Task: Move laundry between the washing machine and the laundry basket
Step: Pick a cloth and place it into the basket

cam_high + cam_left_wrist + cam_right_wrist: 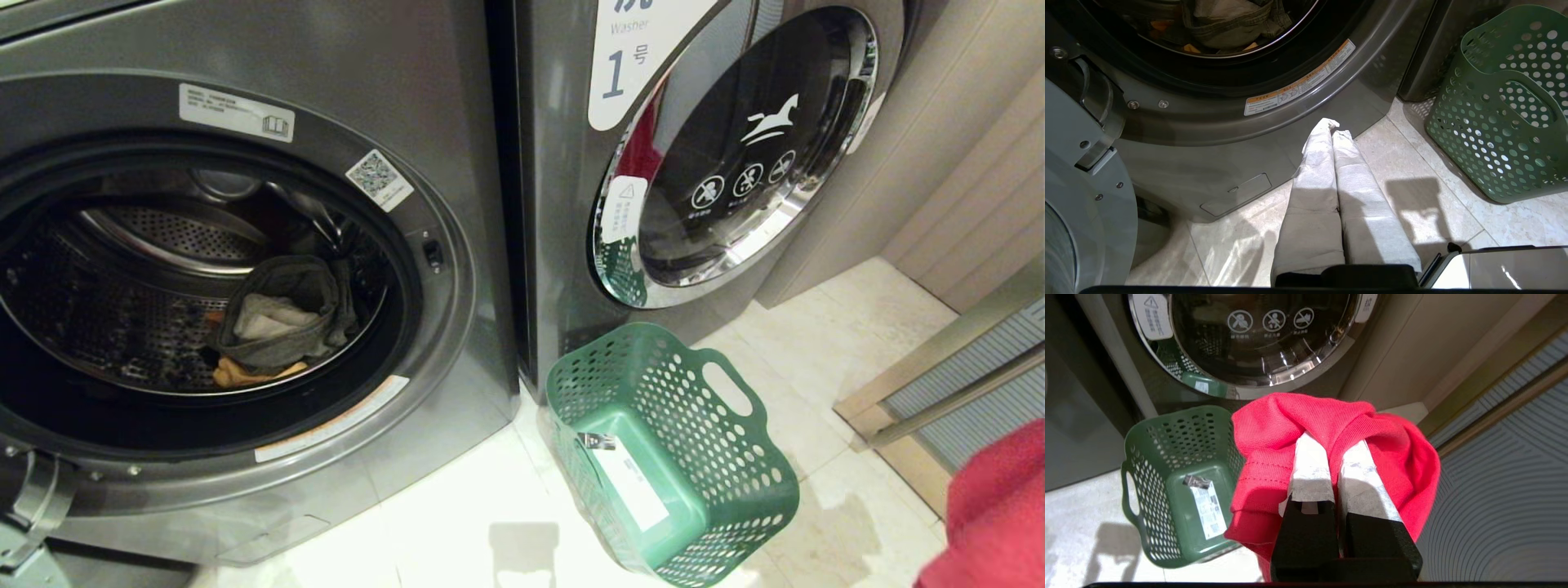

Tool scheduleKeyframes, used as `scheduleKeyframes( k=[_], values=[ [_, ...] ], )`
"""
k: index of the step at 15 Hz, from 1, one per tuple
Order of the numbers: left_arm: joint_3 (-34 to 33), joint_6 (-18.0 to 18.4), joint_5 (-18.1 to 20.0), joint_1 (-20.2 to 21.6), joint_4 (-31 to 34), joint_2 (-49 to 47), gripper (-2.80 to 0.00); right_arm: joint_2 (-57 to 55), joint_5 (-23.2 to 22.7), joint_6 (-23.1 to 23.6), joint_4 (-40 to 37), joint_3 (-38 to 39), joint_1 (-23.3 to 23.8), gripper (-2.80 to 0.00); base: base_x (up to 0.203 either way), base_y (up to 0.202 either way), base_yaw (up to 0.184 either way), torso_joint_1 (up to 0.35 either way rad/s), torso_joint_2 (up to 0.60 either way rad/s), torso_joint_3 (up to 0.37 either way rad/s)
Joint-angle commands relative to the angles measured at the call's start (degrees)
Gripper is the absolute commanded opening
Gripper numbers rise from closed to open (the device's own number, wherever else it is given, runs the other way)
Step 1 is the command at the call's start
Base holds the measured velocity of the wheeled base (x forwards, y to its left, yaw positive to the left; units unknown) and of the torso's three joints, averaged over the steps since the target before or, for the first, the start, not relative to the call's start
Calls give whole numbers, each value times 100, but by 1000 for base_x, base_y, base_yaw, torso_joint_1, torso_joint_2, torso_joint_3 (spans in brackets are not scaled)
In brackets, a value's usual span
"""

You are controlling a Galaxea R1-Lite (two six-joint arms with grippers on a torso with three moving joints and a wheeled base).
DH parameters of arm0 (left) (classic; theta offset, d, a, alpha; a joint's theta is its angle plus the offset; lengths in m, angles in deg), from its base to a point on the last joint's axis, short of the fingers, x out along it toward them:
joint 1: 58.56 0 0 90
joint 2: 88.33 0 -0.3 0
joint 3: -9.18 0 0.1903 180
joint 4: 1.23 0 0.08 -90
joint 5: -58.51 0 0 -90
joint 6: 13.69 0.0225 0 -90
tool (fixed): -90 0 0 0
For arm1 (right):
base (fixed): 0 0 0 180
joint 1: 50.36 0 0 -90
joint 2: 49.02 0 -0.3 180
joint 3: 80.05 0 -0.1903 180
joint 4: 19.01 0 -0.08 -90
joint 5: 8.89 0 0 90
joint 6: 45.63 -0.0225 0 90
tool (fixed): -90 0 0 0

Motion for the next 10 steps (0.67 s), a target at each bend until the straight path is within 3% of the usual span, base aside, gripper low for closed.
scheduleKeyframes(
  k=[1, 6, 10],
  values=[
    [0, -2, 0, 0, -1, 1, -280, -430, -1, 11, -10, -253, -2, -280, 0, 0, 0, 0, 0, 0],
    [0, 1, 0, 0, -1, 8, -280, -1146, -72, 5, 523, -681, -15, -280, 0, 0, 0, 0, 0, 0],
    [0, 4, 0, 0, -1, 10, -280, -1757, -563, -5, 1211, -692, -27, -280, 0, 0, 0, 0, 0, 0]
  ],
)
